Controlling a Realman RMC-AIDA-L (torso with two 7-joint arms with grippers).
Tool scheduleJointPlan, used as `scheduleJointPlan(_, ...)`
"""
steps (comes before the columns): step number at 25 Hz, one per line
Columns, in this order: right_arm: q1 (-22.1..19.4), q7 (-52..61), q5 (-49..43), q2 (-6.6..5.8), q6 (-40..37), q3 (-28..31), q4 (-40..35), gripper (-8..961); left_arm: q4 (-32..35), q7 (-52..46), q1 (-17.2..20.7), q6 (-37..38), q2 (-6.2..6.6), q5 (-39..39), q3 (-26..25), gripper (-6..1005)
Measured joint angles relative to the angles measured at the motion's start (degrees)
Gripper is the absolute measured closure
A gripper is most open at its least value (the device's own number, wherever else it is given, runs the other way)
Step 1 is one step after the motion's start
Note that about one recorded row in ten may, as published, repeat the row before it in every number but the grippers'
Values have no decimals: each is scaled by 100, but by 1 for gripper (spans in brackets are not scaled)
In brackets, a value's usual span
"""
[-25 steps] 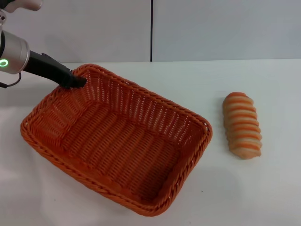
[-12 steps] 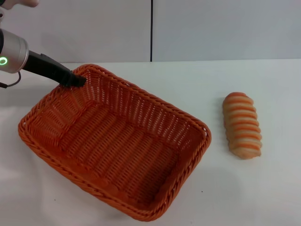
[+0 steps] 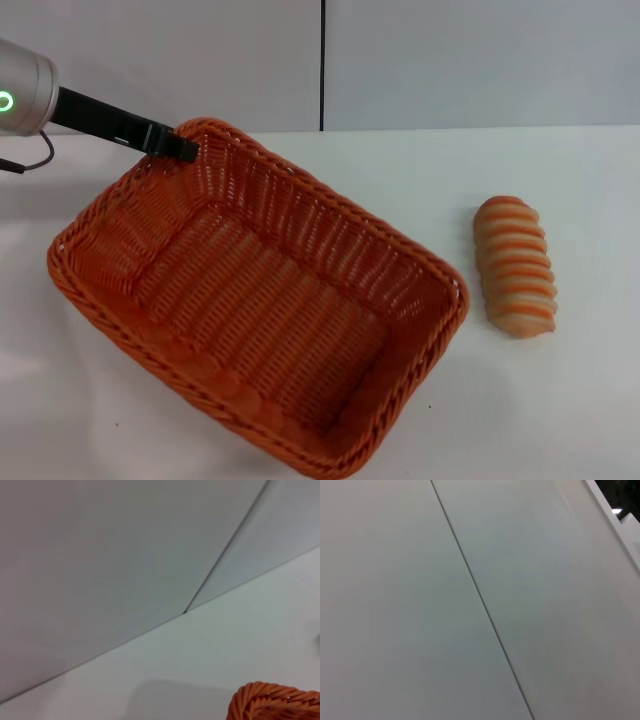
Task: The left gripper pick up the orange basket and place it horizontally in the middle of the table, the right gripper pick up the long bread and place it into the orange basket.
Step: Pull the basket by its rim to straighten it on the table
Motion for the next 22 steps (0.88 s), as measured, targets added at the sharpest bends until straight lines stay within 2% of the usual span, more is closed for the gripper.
scheduleJointPlan(3,6,0,0,-12,3,0,-1,371,0,0,0,0,0,0,0,812)
scheduleJointPlan(6,23,0,0,-21,33,0,-1,369,233,-543,-13,237,-2,-87,-100,816)
scheduleJointPlan(11,49,0,0,-33,55,0,-1,365,279,-731,-13,286,-3,-138,-155,820)
scheduleJointPlan(12,53,0,0,-34,56,0,-1,365,302,-1038,-13,454,12,-408,-482,819)
scheduleJointPlan(14,60,0,0,-51,62,-10,-1,363,308,-1078,-4,535,30,-599,-674,819)
scheduleJointPlan(18,62,0,-1,-66,64,-26,-1,361,311,-1135,21,555,55,-670,-734,820)
scheduleJointPlan(22,71,155,-42,-89,192,-45,-24,358,279,-1362,240,560,58,-693,-870,820)
